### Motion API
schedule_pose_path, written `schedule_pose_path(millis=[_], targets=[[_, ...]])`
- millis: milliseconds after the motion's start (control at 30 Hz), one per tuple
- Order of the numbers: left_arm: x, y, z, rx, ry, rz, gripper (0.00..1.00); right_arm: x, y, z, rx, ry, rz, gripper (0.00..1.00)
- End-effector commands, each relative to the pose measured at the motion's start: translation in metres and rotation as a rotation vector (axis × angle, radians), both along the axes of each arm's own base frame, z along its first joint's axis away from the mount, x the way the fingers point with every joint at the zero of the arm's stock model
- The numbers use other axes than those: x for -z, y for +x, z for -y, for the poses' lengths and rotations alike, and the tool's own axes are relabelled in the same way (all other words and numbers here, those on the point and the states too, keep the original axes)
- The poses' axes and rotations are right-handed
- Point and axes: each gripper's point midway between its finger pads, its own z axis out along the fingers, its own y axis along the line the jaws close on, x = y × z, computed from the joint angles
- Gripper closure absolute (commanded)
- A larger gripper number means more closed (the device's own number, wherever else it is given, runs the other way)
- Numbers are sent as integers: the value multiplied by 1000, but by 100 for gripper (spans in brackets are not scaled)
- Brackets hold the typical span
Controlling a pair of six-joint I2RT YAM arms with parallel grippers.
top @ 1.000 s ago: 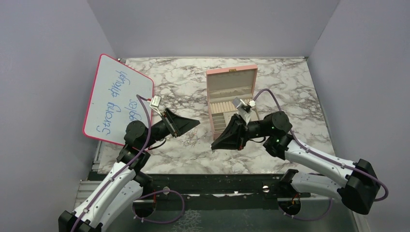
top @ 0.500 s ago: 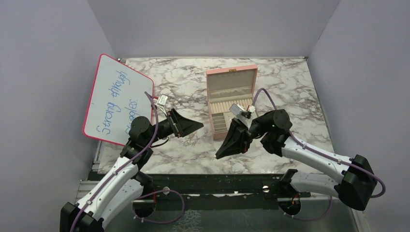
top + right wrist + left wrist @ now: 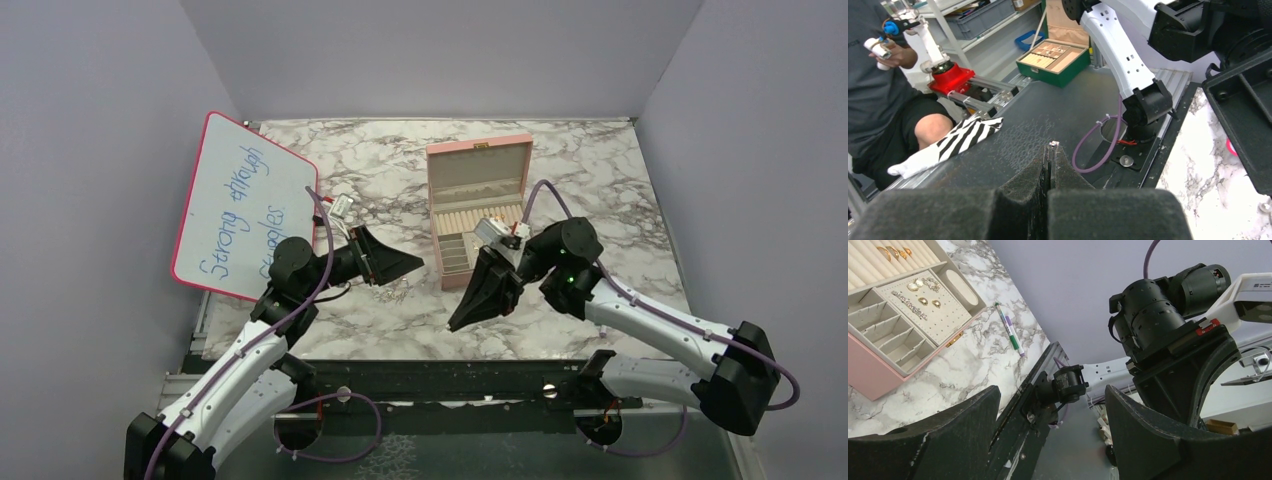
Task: Organize the mixed jewelry
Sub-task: Pick up the jewelry from the center of the board.
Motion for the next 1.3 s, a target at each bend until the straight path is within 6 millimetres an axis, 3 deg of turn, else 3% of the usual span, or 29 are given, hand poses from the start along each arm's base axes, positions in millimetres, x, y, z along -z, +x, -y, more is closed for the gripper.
schedule_pose_path(millis=[0, 100, 233, 400, 533, 767, 1067, 1267], targets=[[-19, -6, 1, 27, -20, 85, 22, -4, 14, -9, 85, 3, 3, 98], [-15, -5, -1, 10, -24, 68, 22, -3, 38, -21, 247, -5, -50, 98], [-9, -4, -7, -41, -34, 70, 22, -2, 83, -32, 537, -5, -184, 99], [-10, -3, -15, -98, -31, 155, 29, -12, 105, -31, 656, 75, -348, 98], [-23, -9, -18, -97, -47, 274, 34, -19, 113, -28, 695, 118, -434, 97], [-45, -30, -14, 5, -104, 435, 33, -26, 126, -27, 733, 156, -593, 97], [-61, -19, 1, 58, -80, 494, 27, -25, 139, -31, 768, 119, -747, 97], [-67, -17, 8, 84, -80, 516, 35, -16, 143, -34, 786, 84, -788, 98]])
